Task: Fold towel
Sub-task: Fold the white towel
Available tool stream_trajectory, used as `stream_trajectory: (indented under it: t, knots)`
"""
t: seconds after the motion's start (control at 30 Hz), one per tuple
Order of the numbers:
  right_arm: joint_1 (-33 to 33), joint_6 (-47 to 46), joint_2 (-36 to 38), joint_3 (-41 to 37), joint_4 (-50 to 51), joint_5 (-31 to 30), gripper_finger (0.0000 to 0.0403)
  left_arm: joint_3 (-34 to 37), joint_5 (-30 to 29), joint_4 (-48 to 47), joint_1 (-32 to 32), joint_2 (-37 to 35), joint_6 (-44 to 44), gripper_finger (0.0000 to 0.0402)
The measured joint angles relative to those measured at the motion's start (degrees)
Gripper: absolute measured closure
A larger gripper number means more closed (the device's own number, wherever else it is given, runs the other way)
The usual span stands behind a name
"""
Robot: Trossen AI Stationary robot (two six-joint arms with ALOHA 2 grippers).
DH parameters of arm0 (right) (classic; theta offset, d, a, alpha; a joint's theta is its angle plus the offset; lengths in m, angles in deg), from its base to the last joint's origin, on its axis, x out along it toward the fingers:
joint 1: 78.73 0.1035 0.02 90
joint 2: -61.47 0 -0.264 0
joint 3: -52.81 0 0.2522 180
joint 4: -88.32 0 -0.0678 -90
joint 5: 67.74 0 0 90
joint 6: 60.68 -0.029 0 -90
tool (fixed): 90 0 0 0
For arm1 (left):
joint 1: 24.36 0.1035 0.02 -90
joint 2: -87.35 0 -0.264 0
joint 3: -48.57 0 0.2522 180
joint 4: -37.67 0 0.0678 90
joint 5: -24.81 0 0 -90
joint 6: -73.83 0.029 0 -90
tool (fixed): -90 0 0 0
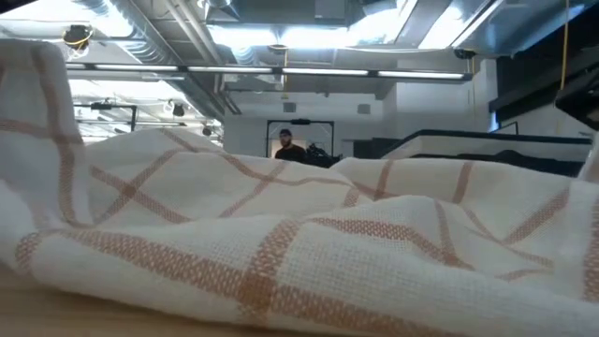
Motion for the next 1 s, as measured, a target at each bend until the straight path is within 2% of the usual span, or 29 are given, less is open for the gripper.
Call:
stream_trajectory:
  t: [0.17, 0.27, 0.67, 0.77, 0.9, 1.0]
  knots:
    - [-1.25, -3.04, 0.0, -0.09, 3.69, -5.38, 0.0247, 0.0, 0.0, 0.0, 0.06, 0.02, 0.0, 0.0398]
    - [-1.33, -3.1, 0.0, -0.09, 1.67, -7.35, 0.0247, 0.0, 0.01, 0.03, 0.06, 0.02, 0.0, 0.0398]
    - [-1.21, -2.83, -2.0, -0.07, -2.51, -7.49, 0.0246, 0.02, 0.07, 0.17, 0.06, 0.04, -0.32, 0.0399]
    - [-1.21, -2.54, -4.21, -0.07, -3.31, -4.9, 0.0249, 0.02, 0.07, 0.17, 0.03, 0.04, -0.75, 0.0395]
    - [-1.21, -1.37, -4.79, -0.07, -6.22, -3.98, 0.0273, 0.04, 0.08, 0.17, 0.03, 0.04, -0.63, 0.0395]
    - [-1.21, -0.13, -4.79, 0.18, -6.93, -5.51, 0.0294, 0.04, 0.09, 0.17, 0.03, 0.04, -0.59, 0.0399]
